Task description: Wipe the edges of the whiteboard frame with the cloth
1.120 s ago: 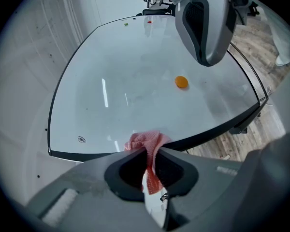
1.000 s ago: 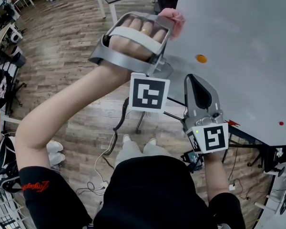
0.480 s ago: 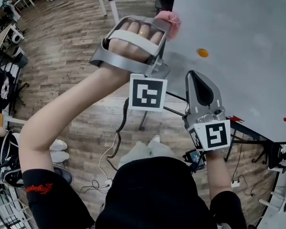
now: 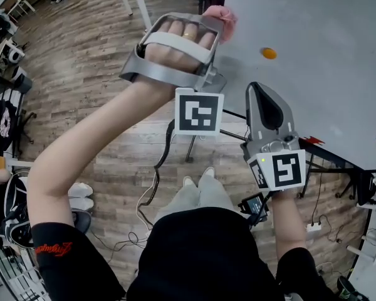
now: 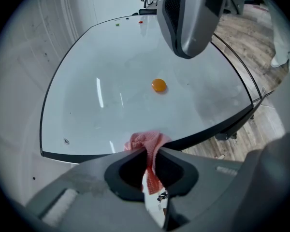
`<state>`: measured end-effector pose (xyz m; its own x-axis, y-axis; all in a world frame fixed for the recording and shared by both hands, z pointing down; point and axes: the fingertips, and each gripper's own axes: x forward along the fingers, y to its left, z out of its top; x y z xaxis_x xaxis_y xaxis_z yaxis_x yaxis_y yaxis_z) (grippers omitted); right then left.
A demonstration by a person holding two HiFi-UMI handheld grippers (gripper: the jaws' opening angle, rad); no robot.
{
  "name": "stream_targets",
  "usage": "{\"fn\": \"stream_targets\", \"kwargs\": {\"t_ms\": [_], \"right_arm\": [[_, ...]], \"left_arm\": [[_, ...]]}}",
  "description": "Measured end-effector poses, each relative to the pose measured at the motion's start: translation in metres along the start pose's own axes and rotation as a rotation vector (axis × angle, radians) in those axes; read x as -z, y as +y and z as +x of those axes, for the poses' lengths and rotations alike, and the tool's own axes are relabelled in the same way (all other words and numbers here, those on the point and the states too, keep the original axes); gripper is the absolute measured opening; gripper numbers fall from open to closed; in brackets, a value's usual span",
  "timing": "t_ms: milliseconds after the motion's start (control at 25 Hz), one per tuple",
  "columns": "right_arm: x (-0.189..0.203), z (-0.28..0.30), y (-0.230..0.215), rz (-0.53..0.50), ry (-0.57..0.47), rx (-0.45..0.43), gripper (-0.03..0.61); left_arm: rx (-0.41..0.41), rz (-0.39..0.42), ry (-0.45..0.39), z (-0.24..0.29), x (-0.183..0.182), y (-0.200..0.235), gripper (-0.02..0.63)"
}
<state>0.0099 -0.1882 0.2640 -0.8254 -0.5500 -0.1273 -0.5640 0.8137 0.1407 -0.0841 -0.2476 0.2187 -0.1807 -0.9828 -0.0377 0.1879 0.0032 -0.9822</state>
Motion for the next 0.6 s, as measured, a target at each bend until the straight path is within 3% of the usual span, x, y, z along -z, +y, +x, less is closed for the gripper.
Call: {"fn": "stream_targets", "kwargs": {"t_ms": [600], "right_arm": [[0.016, -0.004, -0.004, 0.005, 0.017, 0.020, 0.002]], "left_arm": [[0.015, -0.007, -0.002, 0.005, -0.010, -0.021, 0.040]]}}
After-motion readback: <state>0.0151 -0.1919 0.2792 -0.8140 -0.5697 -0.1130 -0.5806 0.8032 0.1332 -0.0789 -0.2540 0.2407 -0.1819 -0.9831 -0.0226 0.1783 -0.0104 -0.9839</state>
